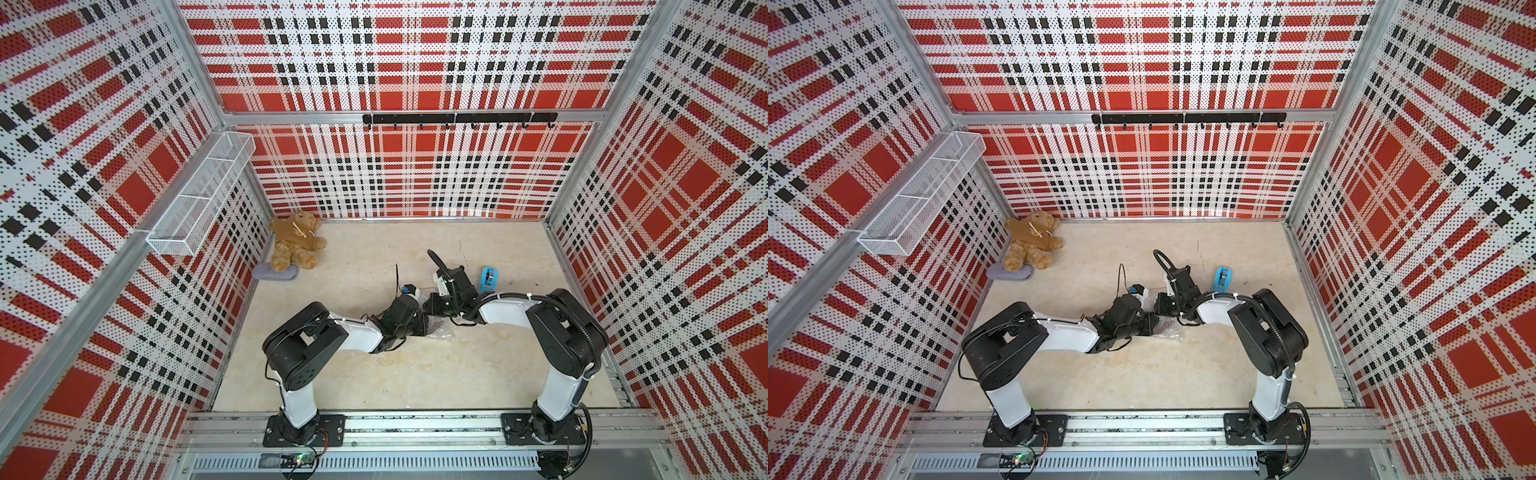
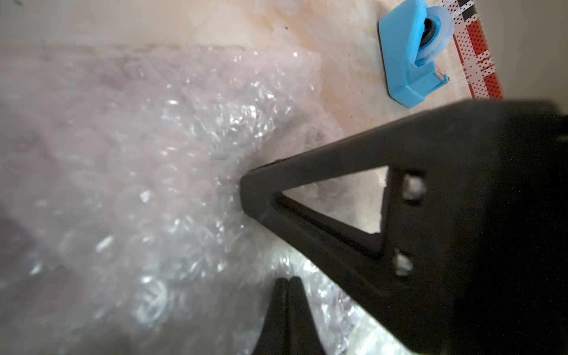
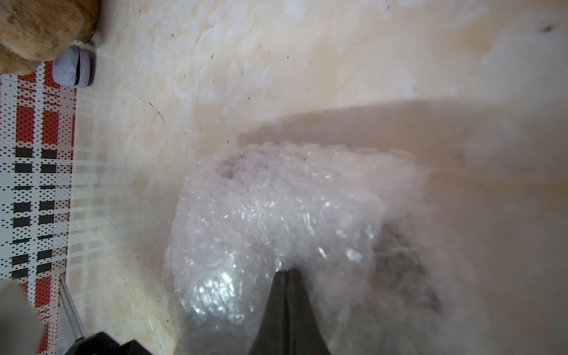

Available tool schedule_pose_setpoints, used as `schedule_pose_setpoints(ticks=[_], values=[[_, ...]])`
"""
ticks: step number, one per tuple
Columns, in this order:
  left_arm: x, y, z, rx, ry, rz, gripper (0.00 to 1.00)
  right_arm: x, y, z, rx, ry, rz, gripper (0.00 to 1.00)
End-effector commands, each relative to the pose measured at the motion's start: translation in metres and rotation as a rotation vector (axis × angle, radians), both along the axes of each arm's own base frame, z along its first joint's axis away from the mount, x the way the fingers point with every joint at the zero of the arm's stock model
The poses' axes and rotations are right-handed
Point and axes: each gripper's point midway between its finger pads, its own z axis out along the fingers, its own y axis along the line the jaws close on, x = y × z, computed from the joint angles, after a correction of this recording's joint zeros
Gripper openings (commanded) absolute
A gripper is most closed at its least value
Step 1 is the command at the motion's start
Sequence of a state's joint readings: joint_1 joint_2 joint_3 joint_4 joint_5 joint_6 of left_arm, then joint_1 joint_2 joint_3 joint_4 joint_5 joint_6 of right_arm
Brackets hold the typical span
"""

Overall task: Wrap dinner plates in bubble wrap
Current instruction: Stick the tape on the bubble wrap.

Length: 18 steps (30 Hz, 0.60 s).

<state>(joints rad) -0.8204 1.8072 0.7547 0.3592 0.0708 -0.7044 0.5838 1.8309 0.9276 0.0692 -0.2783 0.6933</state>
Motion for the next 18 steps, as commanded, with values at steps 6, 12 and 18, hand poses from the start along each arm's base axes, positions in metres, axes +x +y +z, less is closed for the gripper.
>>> schedule_pose_setpoints(ticks=[6, 12, 18], values=[[-0.033, 0.015, -0.018, 0.135, 0.130, -0.059, 0.16, -0.015, -0.016, -0.034, -0.106, 0.081, -0.002, 0.00], [-0.022, 0.033, 0.026, 0.139, 0.087, 0.071, 0.25, -0.013, -0.015, -0.038, -0.113, 0.084, 0.000, 0.00], [-0.010, 0.066, 0.081, 0.132, -0.036, 0.230, 0.33, -0.005, -0.005, -0.017, -0.070, 0.042, 0.021, 0.00]])
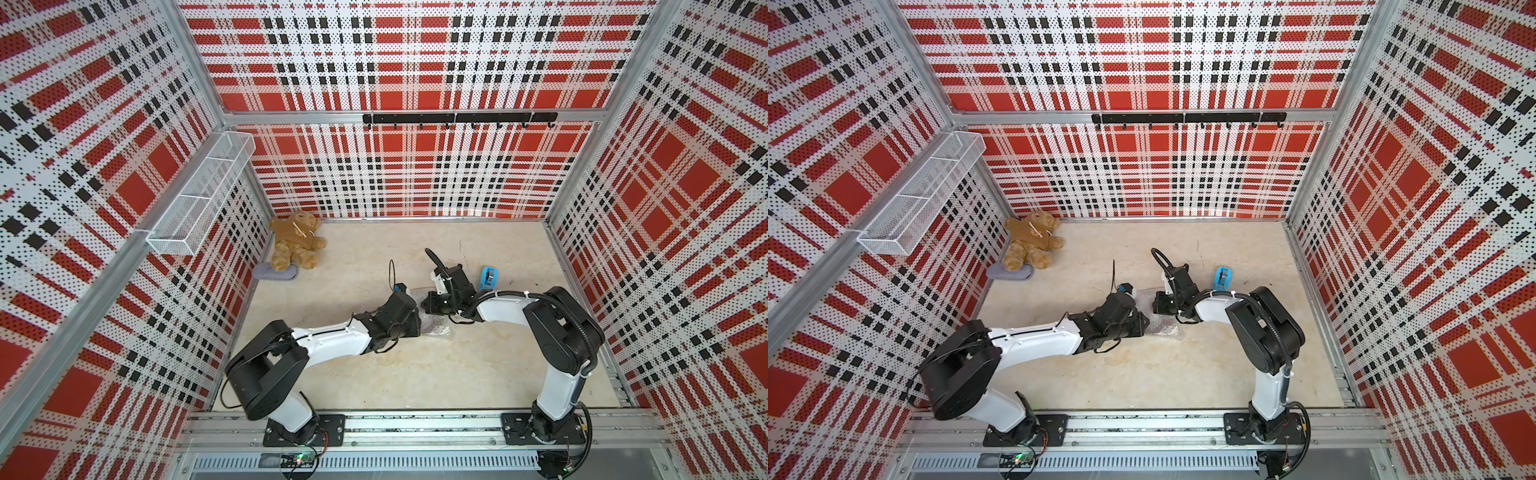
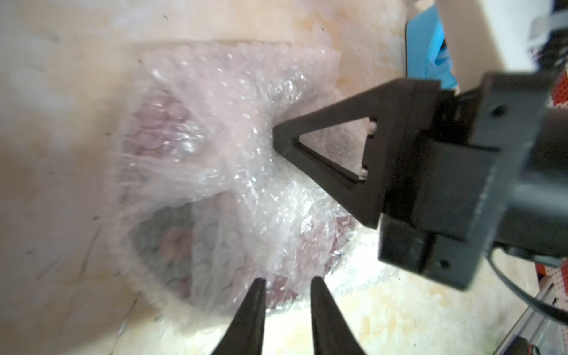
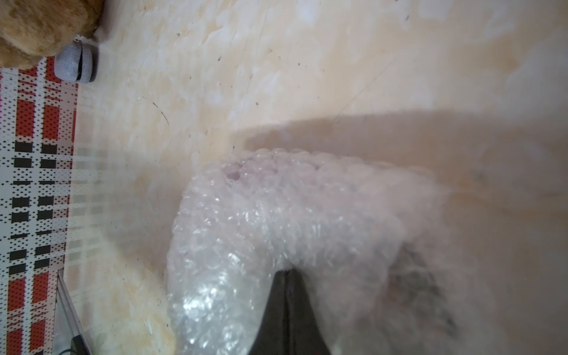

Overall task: Wrap dinner plates in bubble wrap
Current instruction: Stick the tape on the bubble wrap, then reset both arms

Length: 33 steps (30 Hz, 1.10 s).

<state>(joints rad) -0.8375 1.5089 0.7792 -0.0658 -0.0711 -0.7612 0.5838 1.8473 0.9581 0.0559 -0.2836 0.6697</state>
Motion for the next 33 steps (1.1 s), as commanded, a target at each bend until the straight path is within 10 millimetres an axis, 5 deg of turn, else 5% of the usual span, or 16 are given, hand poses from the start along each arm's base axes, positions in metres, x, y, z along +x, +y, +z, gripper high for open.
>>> schedule_pose_setpoints(ticks=[1, 5, 8, 11, 12, 13, 15, 18, 20, 23, 26, 33], values=[[0.013, 0.027, 0.040, 0.026, -0.104, 0.131, 0.35, -0.007, -0.006, -0.008, -0.045, 0.031, 0.003, 0.00], [0.035, 0.089, 0.078, 0.130, -0.258, 0.337, 0.44, 0.005, -0.002, 0.062, 0.034, -0.137, 0.001, 0.03], [0.053, 0.167, 0.095, 0.217, -0.343, 0.559, 0.54, 0.011, -0.026, 0.107, 0.034, -0.268, -0.093, 0.25], [0.059, 0.256, 0.102, 0.293, -0.423, 0.817, 0.66, 0.016, -0.086, 0.137, -0.012, -0.419, -0.300, 0.56], [0.057, 0.285, 0.104, 0.322, -0.450, 0.909, 0.69, 0.016, -0.111, 0.145, -0.024, -0.466, -0.373, 0.72], [0.054, 0.306, 0.105, 0.338, -0.474, 0.969, 0.71, 0.014, -0.133, 0.145, -0.037, -0.491, -0.426, 0.98], [0.041, 0.358, 0.108, 0.400, -0.516, 1.129, 0.77, 0.012, -0.192, 0.148, -0.116, -0.542, -0.572, 1.00], [0.027, 0.400, 0.104, 0.459, -0.562, 1.234, 0.93, 0.003, -0.274, 0.139, -0.305, -0.576, -0.754, 1.00], [0.031, 0.407, 0.092, 0.409, -0.598, 1.199, 0.98, -0.003, -0.314, 0.127, -0.421, -0.585, -0.828, 1.00], [0.050, 0.397, 0.078, 0.366, -0.661, 1.060, 0.98, -0.003, -0.343, 0.107, -0.544, -0.627, -0.824, 1.00], [0.081, 0.378, 0.071, 0.444, -0.664, 0.895, 0.98, 0.009, -0.341, 0.092, -0.520, -0.714, -0.740, 1.00], [0.129, 0.330, 0.067, 0.444, -0.784, 0.651, 0.98, 0.046, -0.300, 0.101, -0.365, -0.888, -0.497, 1.00]])
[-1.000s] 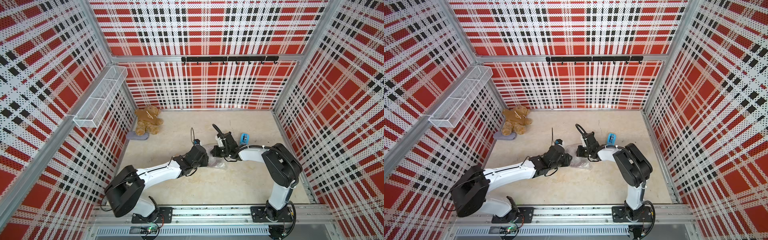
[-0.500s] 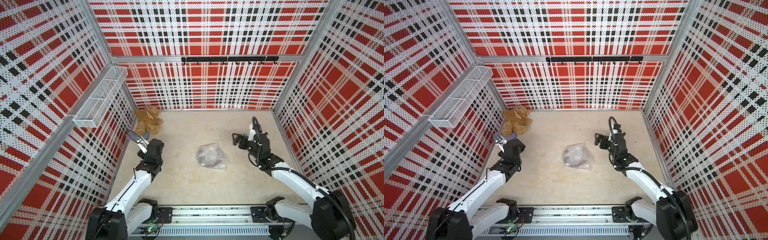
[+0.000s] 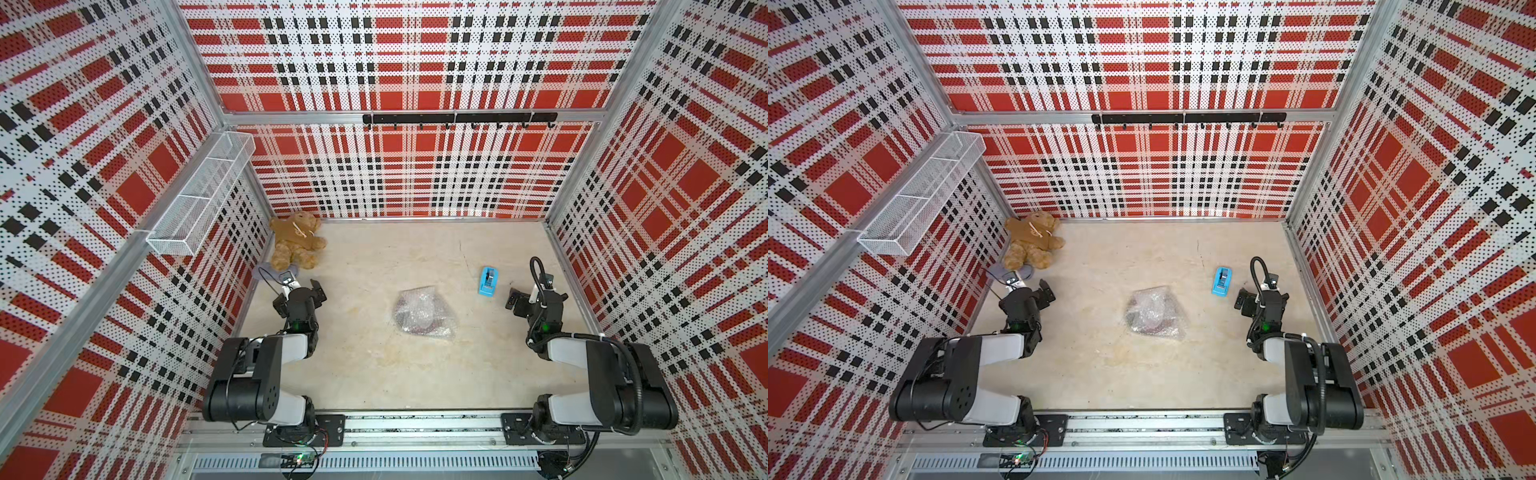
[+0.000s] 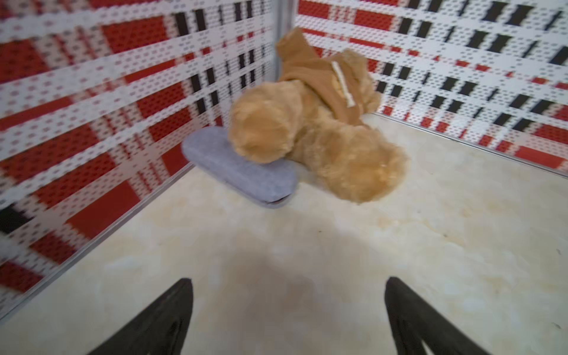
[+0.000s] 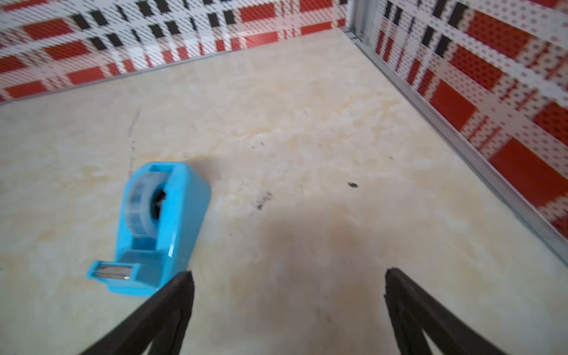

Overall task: Wrap dinner plates in bubble wrap
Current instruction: Reset both arms

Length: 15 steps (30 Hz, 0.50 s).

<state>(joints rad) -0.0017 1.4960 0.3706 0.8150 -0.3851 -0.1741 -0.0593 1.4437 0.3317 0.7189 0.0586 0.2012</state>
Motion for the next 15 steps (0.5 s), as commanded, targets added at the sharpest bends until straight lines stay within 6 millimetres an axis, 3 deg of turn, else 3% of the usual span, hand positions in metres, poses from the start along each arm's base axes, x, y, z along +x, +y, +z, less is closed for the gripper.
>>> schedule_pose_setpoints(ticks=[1, 3, 6, 9, 15], values=[[0.023, -0.026, 0.041, 0.091, -0.163, -0.149, 0.98, 0.024, 0.028, 0.046, -0.055, -0.235, 0.201, 1.00], [0.012, -0.028, 0.045, 0.100, -0.196, -0.163, 0.98, 0.019, 0.043, 0.046, -0.087, -0.251, 0.267, 1.00], [-0.015, -0.023, 0.052, 0.106, -0.331, -0.129, 0.98, 0.007, 0.034, 0.050, -0.081, -0.338, 0.204, 1.00], [-0.013, -0.020, 0.044, 0.100, -0.276, -0.107, 0.98, 0.011, 0.017, 0.043, -0.098, -0.283, 0.076, 1.00], [-0.014, -0.022, 0.049, 0.104, -0.309, -0.111, 0.98, 0.014, 0.028, 0.042, -0.113, -0.264, 0.131, 1.00]])
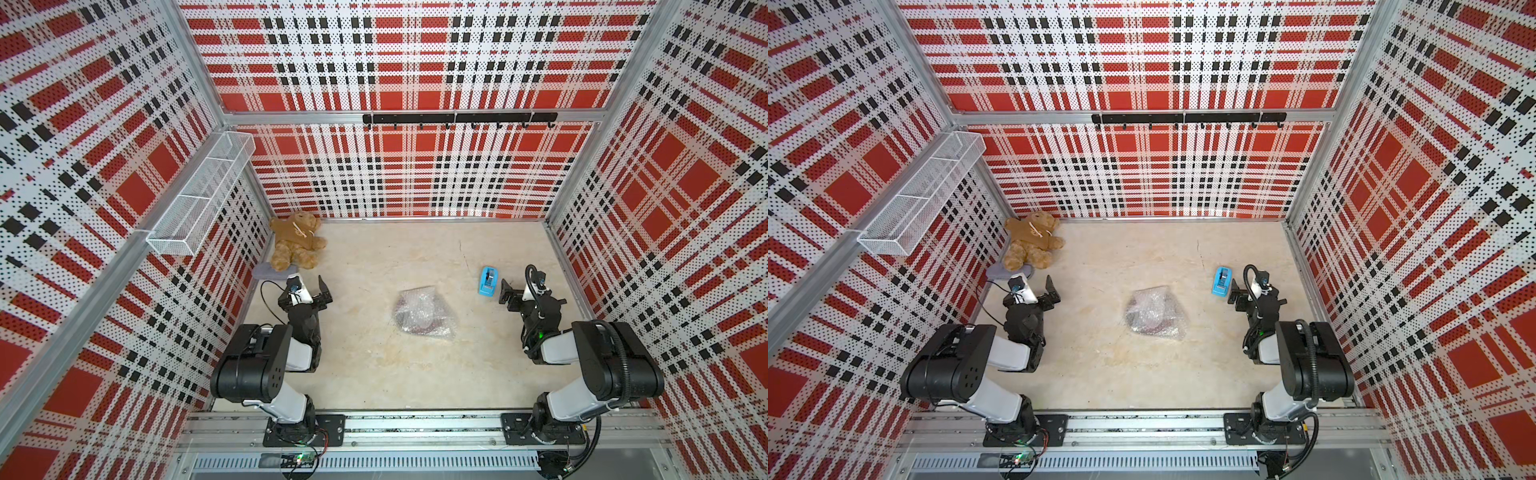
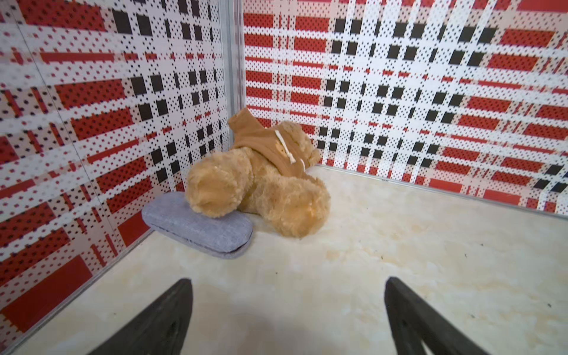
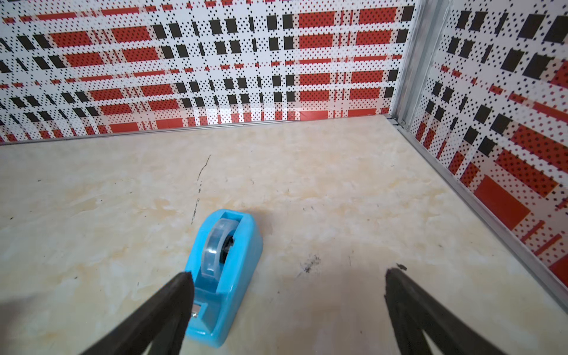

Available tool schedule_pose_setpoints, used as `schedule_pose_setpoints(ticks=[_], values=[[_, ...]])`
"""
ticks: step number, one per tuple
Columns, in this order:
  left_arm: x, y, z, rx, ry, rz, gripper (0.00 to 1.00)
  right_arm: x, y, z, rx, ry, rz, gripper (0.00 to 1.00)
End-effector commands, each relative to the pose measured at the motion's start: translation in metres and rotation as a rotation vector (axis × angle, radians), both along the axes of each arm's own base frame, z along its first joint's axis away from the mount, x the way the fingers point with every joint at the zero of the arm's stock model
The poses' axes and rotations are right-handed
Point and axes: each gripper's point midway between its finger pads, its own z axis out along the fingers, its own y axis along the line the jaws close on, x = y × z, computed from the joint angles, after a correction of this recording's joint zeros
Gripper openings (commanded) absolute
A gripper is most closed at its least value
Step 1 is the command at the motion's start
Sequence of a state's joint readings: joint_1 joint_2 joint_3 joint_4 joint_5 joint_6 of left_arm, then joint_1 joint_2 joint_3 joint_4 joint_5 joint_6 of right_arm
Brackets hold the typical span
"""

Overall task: Wrap dinner plates in bubble wrap
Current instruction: Reset both arms

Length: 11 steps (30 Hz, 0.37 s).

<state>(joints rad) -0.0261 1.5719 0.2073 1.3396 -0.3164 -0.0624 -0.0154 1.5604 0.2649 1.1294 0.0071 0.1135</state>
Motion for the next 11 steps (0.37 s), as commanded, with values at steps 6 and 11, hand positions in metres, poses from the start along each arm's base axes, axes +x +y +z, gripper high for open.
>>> schedule_pose_setpoints(ticks=[6, 11], values=[[0.0001, -0.0010, 0.0143, 0.011, -0.060, 0.000, 0.98, 0.0108, 0.0085, 0.0092, -0.058, -0.022, 0.032, 1.00], [-0.0003, -0.0009, 0.0147, 0.012, -0.061, 0.000, 0.98, 0.0086, 0.0086, 0.0102, -0.058, -0.030, 0.032, 1.00]])
